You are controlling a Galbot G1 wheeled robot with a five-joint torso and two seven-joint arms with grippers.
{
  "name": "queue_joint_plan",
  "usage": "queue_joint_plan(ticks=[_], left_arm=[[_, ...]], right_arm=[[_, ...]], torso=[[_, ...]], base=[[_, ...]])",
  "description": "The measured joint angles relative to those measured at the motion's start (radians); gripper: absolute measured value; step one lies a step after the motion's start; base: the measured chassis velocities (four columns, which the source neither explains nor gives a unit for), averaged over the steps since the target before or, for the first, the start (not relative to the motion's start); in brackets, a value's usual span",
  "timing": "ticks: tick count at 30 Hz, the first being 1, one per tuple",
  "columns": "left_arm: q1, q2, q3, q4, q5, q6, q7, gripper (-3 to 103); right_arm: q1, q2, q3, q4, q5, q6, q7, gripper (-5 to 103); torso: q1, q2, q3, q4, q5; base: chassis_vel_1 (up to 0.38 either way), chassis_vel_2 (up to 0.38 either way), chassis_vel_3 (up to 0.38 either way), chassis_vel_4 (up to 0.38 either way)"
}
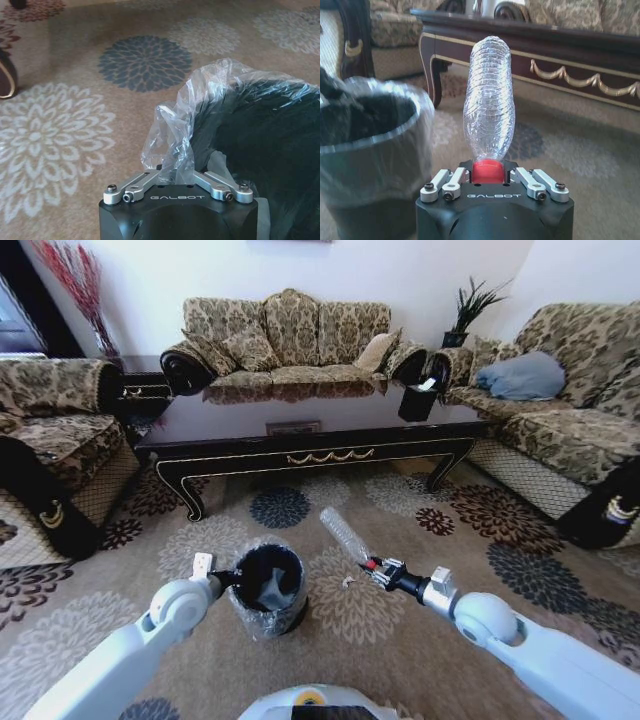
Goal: Move to the front of the table and pick up the trash from the floor, then place it into the trash bin.
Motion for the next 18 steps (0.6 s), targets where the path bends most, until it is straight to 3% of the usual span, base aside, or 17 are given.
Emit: queue_joint_plan(ticks=[8,18], left_arm=[[-0.087,-0.036,0.125,0.032,-0.01,0.0,-0.023,3],[-0.237,-0.127,0.27,0.07,-0.061,0.0,-0.07,3]], right_arm=[[-0.038,0.008,0.061,0.15,0.041,-0.023,0.022,30],[-0.032,0.058,0.022,0.235,0.01,-0.04,0.057,30]], torso=[[0.0,0.0,0.0,0.0003,-0.0003],[0.0,0.0,0.0,0.0,-0.0002]], base=[[0.0,0.0,0.0,0.0],[0.0,0.0,0.0,0.0]])
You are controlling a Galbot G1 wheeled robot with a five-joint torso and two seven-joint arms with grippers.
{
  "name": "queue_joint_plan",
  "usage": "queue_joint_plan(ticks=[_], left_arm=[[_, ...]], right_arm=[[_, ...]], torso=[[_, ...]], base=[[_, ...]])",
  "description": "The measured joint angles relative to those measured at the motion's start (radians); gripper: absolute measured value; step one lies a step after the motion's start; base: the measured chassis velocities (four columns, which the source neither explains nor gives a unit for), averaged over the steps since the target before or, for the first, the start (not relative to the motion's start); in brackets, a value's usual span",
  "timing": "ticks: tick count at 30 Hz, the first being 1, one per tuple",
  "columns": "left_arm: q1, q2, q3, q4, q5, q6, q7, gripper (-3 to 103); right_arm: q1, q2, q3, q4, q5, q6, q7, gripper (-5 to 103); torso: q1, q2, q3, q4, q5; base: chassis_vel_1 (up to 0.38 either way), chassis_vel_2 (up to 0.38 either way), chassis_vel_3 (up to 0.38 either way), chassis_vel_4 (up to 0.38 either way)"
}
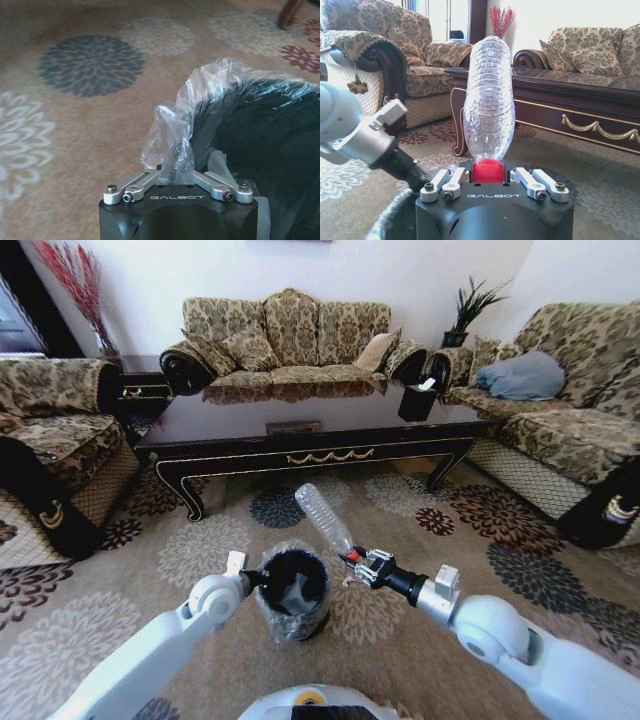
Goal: Move to the front of the table and pick up the trash from the floor, then place it into the trash bin.
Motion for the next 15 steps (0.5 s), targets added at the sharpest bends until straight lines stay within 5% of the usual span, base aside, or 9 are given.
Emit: queue_joint_plan(ticks=[7,15], left_arm=[[-0.089,-0.031,0.103,0.003,-0.054,0.0,-0.056,3],[-0.075,-0.019,0.094,-0.014,-0.061,0.0,-0.067,3]], right_arm=[[-0.009,0.021,-0.033,-0.023,-0.048,0.003,0.002,30],[-0.012,0.034,-0.08,-0.045,-0.098,0.011,-0.007,30]], torso=[[0.0,0.0,0.0,-0.0001,0.0],[0.0,0.0,0.0,0.0002,-0.0001]], base=[[0.0,0.0,0.0,0.0],[0.0,0.0,0.0,0.0]])
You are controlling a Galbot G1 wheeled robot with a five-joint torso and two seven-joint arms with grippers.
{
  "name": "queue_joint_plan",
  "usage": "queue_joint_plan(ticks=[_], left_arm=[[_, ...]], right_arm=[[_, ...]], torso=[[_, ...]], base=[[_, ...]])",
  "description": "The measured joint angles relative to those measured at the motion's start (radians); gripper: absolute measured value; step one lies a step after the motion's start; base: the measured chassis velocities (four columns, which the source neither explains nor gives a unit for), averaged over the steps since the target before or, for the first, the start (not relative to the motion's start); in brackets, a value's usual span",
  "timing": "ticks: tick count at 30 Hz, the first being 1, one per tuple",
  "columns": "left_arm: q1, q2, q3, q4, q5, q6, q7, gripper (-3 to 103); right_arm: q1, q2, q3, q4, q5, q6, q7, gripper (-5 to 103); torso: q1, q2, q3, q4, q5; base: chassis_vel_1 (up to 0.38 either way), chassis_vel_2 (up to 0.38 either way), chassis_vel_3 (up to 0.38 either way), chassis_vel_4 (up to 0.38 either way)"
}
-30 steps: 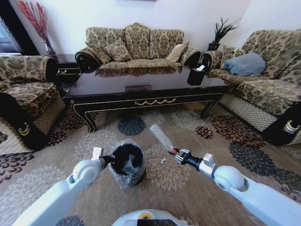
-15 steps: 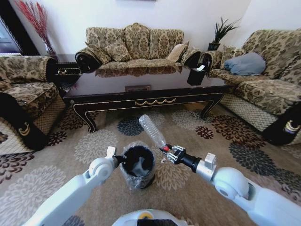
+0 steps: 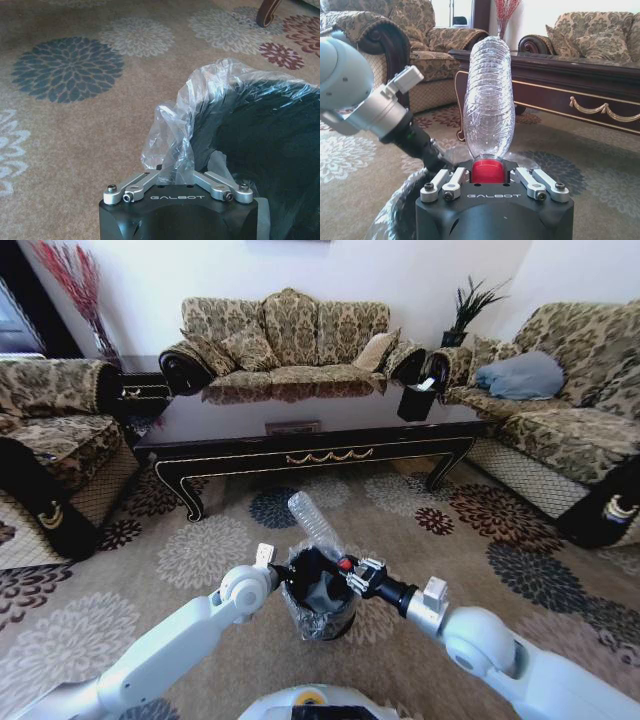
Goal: Move to the front of the table and pick up the trash from the floor, then place it into the trash bin.
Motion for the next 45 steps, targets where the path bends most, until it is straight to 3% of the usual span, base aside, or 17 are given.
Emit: queue_joint_plan(ticks=[8,10,13,16,19,22,25,27,30,35,45], left_arm=[[0.032,0.019,-0.04,-0.005,0.011,0.0,0.004,3],[0.031,0.018,-0.038,-0.005,0.011,0.0,0.004,3],[0.014,0.006,-0.02,0.004,0.012,0.0,0.003,3],[0.006,-0.002,-0.012,0.008,0.012,0.0,0.002,3],[0.001,-0.007,-0.001,0.01,0.011,0.0,0.0,3],[0.001,-0.007,-0.001,0.01,0.011,0.0,-0.001,3],[0.011,-0.003,-0.007,0.009,0.012,0.0,0.0,3],[0.016,-0.001,-0.011,0.008,0.013,0.0,0.0,3],[0.035,0.008,-0.033,0.005,0.02,0.0,0.002,3],[0.08,0.04,-0.116,0.008,0.061,0.0,0.038,3],[0.15,0.12,-0.248,-0.009,0.052,0.0,0.075,3]], right_arm=[[-0.001,0.002,-0.01,0.005,-0.015,-0.001,-0.006,27],[-0.001,0.002,-0.011,0.004,-0.018,0.0,-0.008,32],[-0.001,-0.001,-0.012,0.005,-0.02,0.001,-0.012,47],[-0.001,-0.003,-0.012,0.007,-0.02,0.001,-0.016,53],[-0.01,-0.004,-0.005,0.009,-0.021,0.003,-0.02,70],[-0.014,-0.005,-0.002,0.009,-0.024,0.005,-0.023,75],[-0.019,-0.003,0.0,0.009,-0.027,0.006,-0.025,90],[-0.02,-0.002,-0.001,0.009,-0.027,0.006,-0.025,90],[-0.02,-0.002,0.001,0.009,-0.028,0.006,-0.026,100],[-0.008,0.007,0.042,0.02,0.009,0.003,-0.016,100],[0.017,0.003,0.108,-0.003,0.099,-0.003,0.012,100]], torso=[[0.0,0.0,0.0,0.0001,-0.0001],[0.0,0.0,0.0,0.0,0.0],[0.0,0.0,0.0,-0.0002,-0.0001],[0.0,0.0,0.0,-0.0002,-0.0001],[0.0,0.0,0.0,-0.0002,0.0],[0.0,0.0,0.0,-0.0001,-0.0001],[0.0,0.0,0.0,-0.0001,-0.0001],[0.0,0.0,0.0,-0.0001,0.0],[0.0,0.0,0.0,-0.0001,-0.0001],[0.0,0.0,0.0,0.0001,0.0],[0.0,0.0,0.0,-0.0002,-0.0001]], base=[[0.0,0.0,0.0,0.0],[0.0,0.0,0.0,0.0],[0.0,0.0,0.0,0.0],[0.0,0.0,0.0,0.0],[0.0,0.0,0.0,0.0],[0.0,0.0,0.0,0.0],[0.0,0.0,0.0,0.0],[0.0,0.0,0.0,0.0],[0.0,0.0,0.0,0.0],[0.0,0.0,0.0,0.0],[0.0,0.0,0.0,0.0]])
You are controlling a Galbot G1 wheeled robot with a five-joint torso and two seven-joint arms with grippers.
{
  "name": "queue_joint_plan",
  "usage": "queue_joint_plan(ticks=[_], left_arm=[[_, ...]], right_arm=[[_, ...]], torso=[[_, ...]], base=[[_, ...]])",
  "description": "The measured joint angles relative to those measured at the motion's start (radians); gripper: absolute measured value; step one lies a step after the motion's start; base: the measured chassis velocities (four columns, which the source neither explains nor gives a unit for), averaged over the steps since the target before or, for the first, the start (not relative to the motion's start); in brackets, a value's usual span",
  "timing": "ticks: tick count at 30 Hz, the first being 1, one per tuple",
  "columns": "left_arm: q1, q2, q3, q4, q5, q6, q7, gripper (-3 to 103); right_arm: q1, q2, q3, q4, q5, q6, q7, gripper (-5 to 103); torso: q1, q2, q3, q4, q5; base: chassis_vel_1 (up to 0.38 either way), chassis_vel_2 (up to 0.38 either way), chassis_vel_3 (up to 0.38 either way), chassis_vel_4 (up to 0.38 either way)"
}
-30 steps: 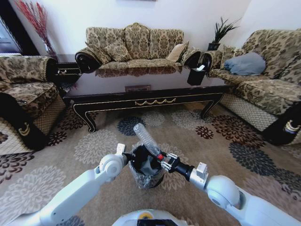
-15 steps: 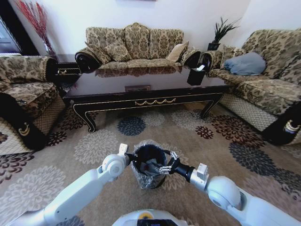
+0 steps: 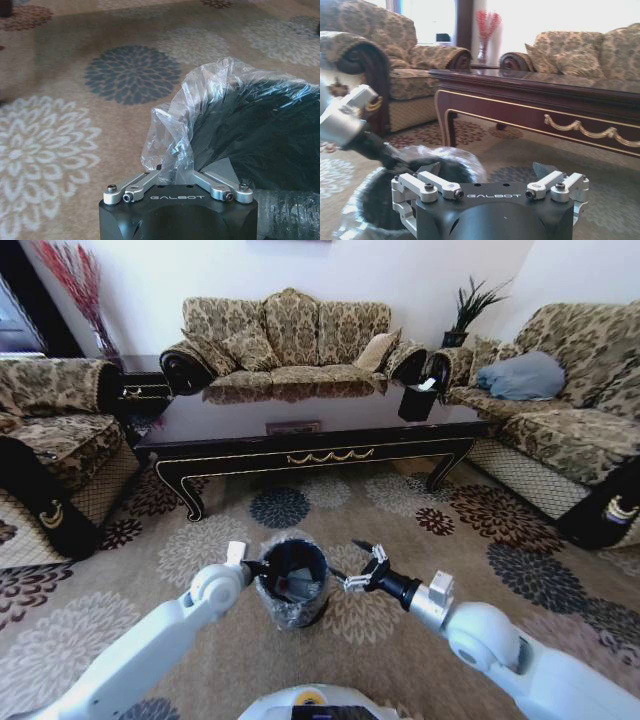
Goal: Move to the front of the table and pick up the trash from the floor, then place it into the trash bin.
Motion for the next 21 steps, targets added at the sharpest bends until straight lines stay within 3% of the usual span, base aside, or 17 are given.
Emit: queue_joint_plan(ticks=[7,11,12,15,18,21], left_arm=[[0.097,0.056,-0.122,-0.028,0.019,0.0,0.044,3],[0.11,0.078,-0.142,-0.032,0.038,0.0,0.085,3],[0.113,0.089,-0.15,-0.029,0.077,0.0,0.136,3],[0.122,0.095,-0.171,-0.009,0.137,-0.016,0.201,3],[0.131,0.091,-0.19,0.007,0.142,-0.022,0.224,3],[0.181,0.083,-0.269,0.023,0.157,-0.028,0.245,3]], right_arm=[[0.027,0.013,0.013,-0.106,0.036,0.007,0.031,100],[0.03,0.024,0.025,-0.152,0.039,0.011,0.031,100],[0.028,0.038,0.033,-0.186,0.038,0.012,0.031,100],[0.031,0.079,0.046,-0.256,0.034,0.012,0.032,100],[0.033,0.1,0.05,-0.297,0.034,0.012,0.034,100],[0.042,0.111,0.035,-0.358,0.024,0.013,0.031,100]], torso=[[0.0,0.0,0.0,0.0001,0.0001],[0.0,0.0,0.0,0.0006,0.0001],[0.0,0.0,0.0,-0.0001,-0.0001],[0.0,0.0,0.0,-0.0003,0.0003],[0.0,0.0,0.0,0.0001,0.0002],[0.0,0.0,0.0,-0.0002,0.0]], base=[[0.0,0.0,0.0,0.0],[0.0,0.0,0.0,0.0],[0.0,0.0,0.0,0.0],[0.0,0.0,0.0,0.0],[0.0,0.0,0.0,0.0],[0.0,0.0,0.0,0.0]])
